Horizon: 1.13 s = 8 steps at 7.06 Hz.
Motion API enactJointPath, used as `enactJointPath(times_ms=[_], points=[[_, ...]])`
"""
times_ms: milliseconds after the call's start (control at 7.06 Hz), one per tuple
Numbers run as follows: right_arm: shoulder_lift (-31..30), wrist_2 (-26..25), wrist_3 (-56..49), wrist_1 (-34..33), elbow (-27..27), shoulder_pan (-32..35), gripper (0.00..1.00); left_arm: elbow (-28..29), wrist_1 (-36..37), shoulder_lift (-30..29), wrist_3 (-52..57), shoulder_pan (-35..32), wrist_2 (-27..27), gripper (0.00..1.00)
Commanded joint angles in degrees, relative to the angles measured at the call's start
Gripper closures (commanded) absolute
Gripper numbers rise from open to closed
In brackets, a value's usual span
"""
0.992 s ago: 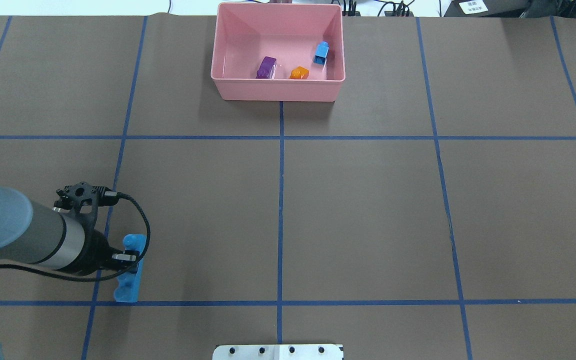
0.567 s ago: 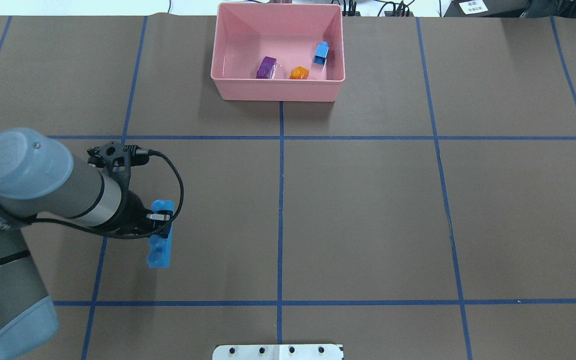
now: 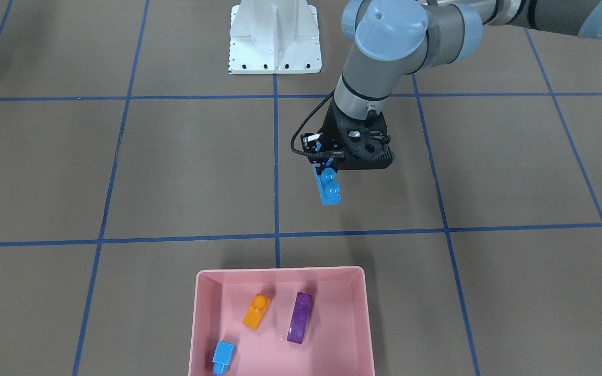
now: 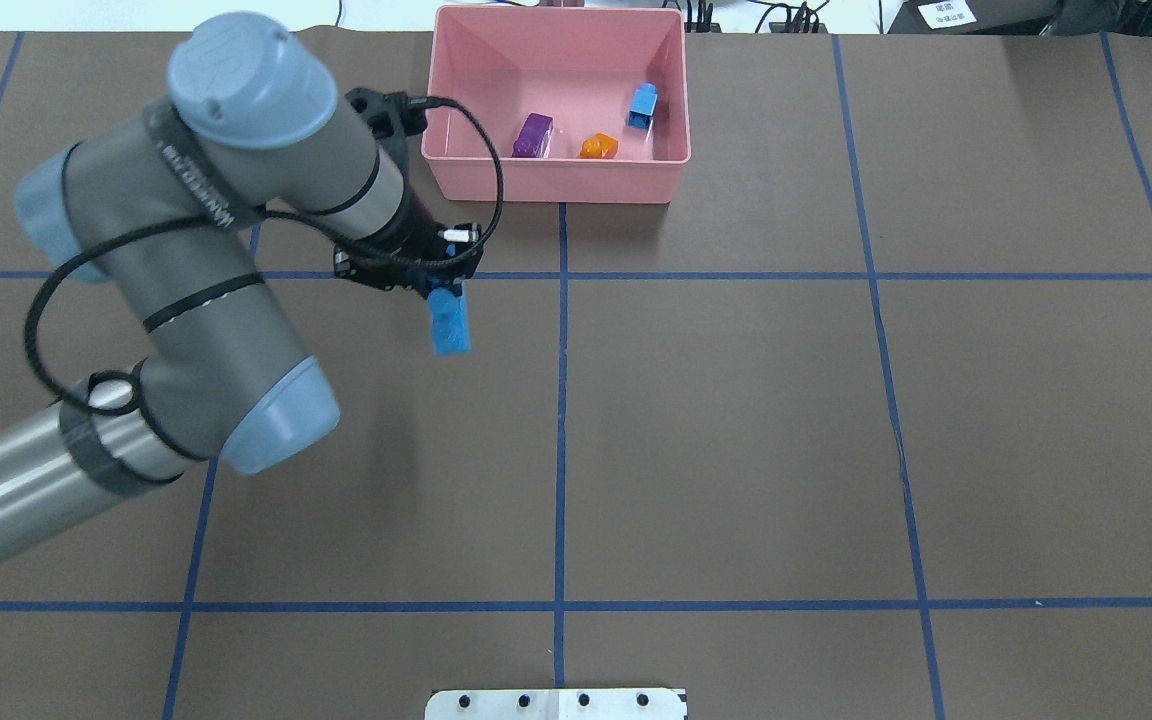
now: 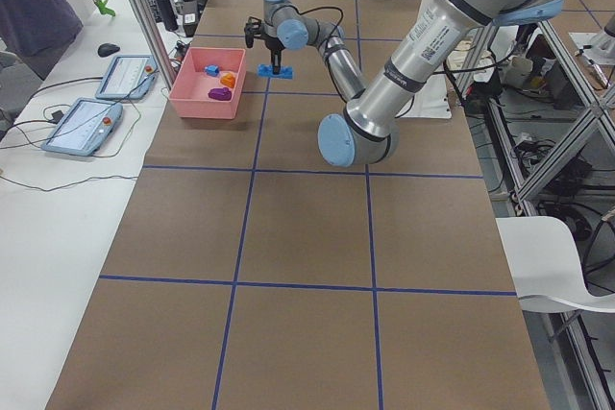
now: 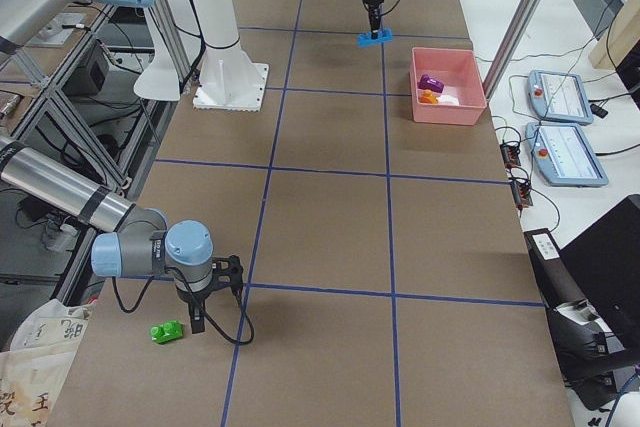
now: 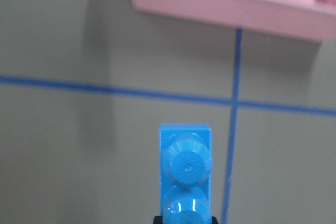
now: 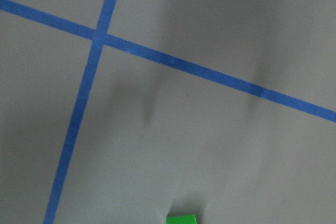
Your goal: Put all blocks into box
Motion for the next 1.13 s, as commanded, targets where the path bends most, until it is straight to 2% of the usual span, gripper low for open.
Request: enactJointPath(times_ms=[0, 142, 283, 425, 709, 992], points=[[-0.06, -0.11, -2.08, 1.39, -3.43, -0.14, 0.0, 13.64, -6.17, -9.79, -0.63, -4.62, -0.09, 1.0], [-0.14, -0.11, -2.69, 1.39, -4.05, -0.14, 0.0, 23.19, -10.98, -15.06, -0.63, -5.77, 0.0, 1.0], [-0.14, -0.11, -3.13, 1.39, -4.76, -0.14, 0.0, 34.59, -21.56, -18.5, -1.94, -5.96, 1.05, 1.0], [-0.14, 0.07, -3.92, 1.57, -5.63, -0.14, 0.0, 41.32, -28.8, -19.15, -2.12, -6.74, 2.45, 1.0], [-0.06, 0.51, -4.37, 3.24, -7.66, -0.14, 0.0, 46.99, -32.9, -20.55, -2.12, -6.75, 6.32, 1.0], [0.03, 3.22, -4.54, 3.33, -8.27, -0.14, 0.0, 47.97, -33.44, -20.91, -2.04, -6.66, 8.78, 1.0]])
